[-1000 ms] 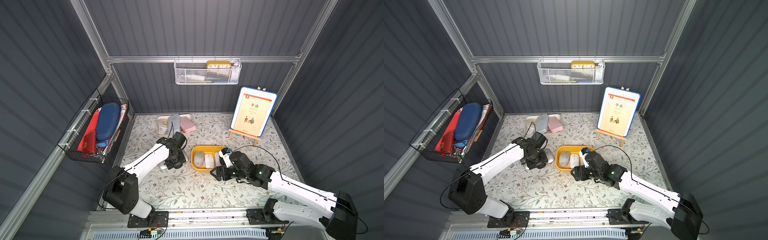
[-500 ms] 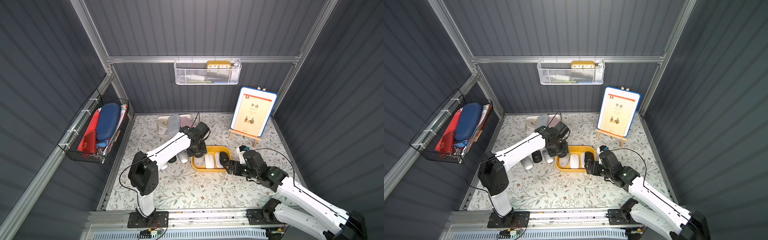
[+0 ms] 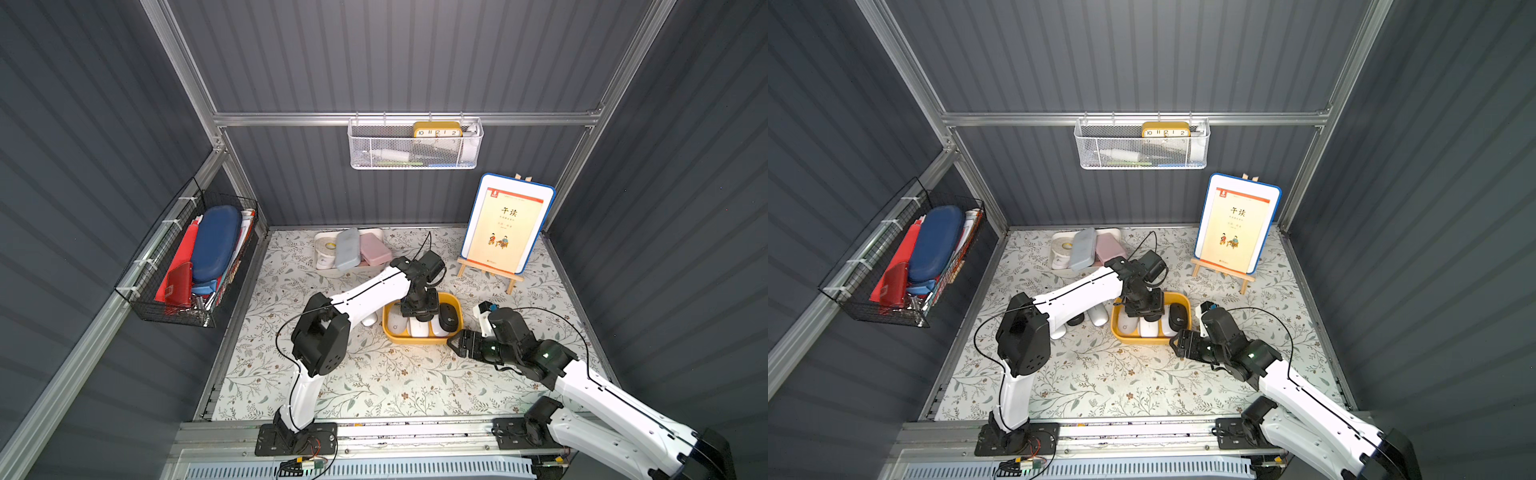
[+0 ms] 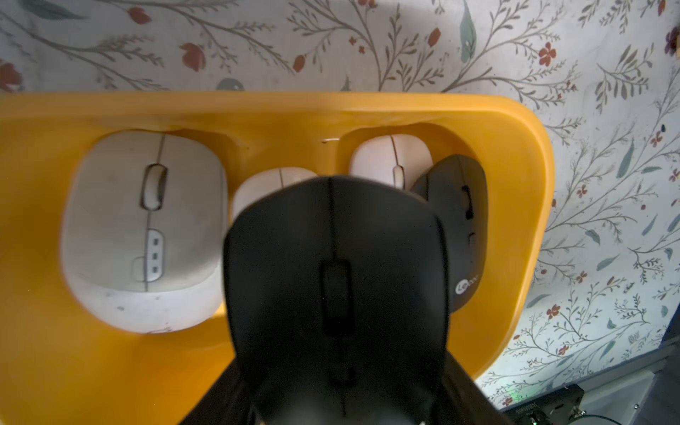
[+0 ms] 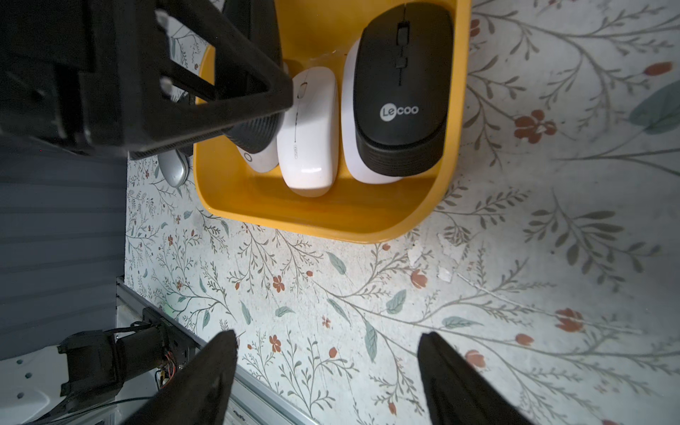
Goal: Put the mouse in the storage box
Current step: Place the mouse in the storage box.
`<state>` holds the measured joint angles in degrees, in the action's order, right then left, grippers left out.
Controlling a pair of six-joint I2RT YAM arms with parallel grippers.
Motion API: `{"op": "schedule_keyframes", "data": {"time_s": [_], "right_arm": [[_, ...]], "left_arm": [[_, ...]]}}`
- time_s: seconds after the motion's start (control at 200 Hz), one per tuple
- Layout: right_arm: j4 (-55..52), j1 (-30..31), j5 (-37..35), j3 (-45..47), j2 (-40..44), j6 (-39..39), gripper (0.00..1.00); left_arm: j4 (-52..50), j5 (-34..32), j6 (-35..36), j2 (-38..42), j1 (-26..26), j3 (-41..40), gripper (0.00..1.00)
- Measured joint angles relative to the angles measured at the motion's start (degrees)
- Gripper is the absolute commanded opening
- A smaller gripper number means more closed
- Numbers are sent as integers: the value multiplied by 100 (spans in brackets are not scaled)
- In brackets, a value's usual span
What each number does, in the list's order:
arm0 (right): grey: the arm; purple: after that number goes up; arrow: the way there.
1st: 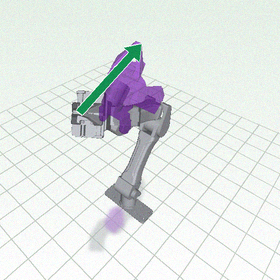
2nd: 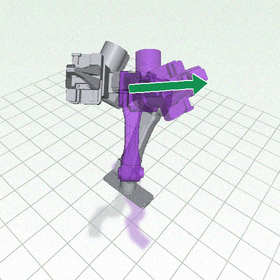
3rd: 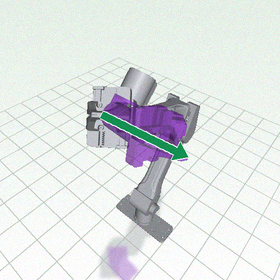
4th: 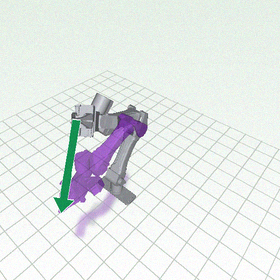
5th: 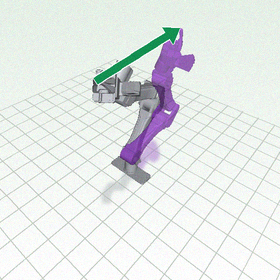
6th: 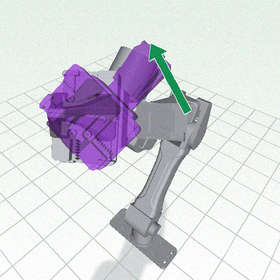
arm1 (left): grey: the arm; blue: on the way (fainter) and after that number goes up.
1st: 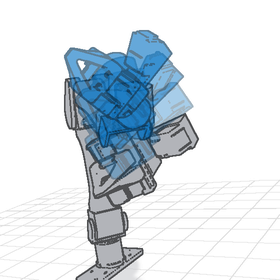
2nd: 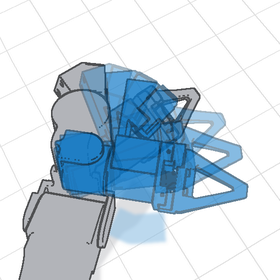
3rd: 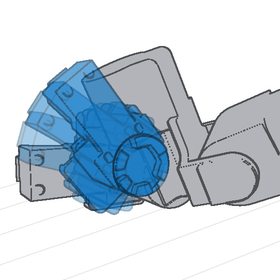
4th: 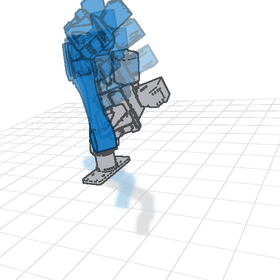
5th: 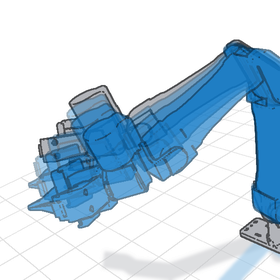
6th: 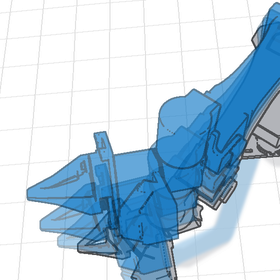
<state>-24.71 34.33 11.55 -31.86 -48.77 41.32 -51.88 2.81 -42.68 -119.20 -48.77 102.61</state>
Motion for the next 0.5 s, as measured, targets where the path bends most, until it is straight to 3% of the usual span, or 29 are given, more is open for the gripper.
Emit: {"op": "schedule_keyframes", "data": {"time_s": [0.5], "right_arm": [[87,0,-48,2,-50,96,82]], "left_arm": [[225,216,15,-428,-181,199,58]]}}
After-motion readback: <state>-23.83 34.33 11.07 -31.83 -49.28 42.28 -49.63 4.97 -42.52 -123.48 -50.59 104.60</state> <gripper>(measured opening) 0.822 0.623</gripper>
